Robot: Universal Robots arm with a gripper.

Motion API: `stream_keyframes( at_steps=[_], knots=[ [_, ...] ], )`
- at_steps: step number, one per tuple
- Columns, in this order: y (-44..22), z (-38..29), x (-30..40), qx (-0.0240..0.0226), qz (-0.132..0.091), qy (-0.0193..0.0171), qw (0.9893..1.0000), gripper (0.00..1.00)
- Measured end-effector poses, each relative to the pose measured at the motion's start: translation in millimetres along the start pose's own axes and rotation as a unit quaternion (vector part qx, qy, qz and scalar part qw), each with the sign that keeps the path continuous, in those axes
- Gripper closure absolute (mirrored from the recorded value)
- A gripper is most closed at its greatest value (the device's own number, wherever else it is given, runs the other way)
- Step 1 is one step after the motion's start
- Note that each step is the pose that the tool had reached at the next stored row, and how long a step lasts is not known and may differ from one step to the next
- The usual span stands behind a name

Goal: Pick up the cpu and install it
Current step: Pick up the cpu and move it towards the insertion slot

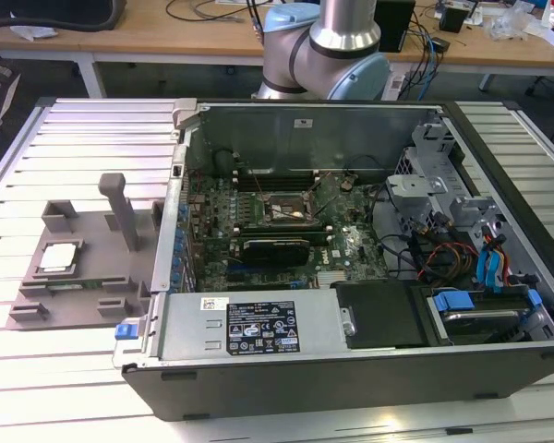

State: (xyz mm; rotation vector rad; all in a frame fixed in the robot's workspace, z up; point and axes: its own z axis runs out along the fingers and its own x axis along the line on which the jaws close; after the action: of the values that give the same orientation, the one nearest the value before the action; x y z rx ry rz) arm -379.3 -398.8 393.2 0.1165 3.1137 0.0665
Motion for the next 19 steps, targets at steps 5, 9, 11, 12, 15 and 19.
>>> stream_keyframes(
  at_steps=[5, 9, 11, 12, 15, 19],
  knots=[
    [0.0, 0.0, 0.0, 0.0002, 0.000, 0.0000, 1.0000, 0.58],
    [0.0, 0.0, 0.0, 0.0003, 0.000, 0.0000, 1.0000, 0.46],
    [0.0, 0.0, 0.0, 0.0004, 0.000, 0.0000, 1.0000, 0.40],
    [0.0, 0.0, 0.0, 0.0004, 0.000, 0.0000, 1.0000, 0.40],
    [0.0, 0.0, 0.0, 0.0005, 0.000, 0.0000, 1.0000, 0.38],
    [0.2, 0.1, 0.0, 0.0043, 0.000, -0.0004, 1.0000, 0.26]
  ],
)
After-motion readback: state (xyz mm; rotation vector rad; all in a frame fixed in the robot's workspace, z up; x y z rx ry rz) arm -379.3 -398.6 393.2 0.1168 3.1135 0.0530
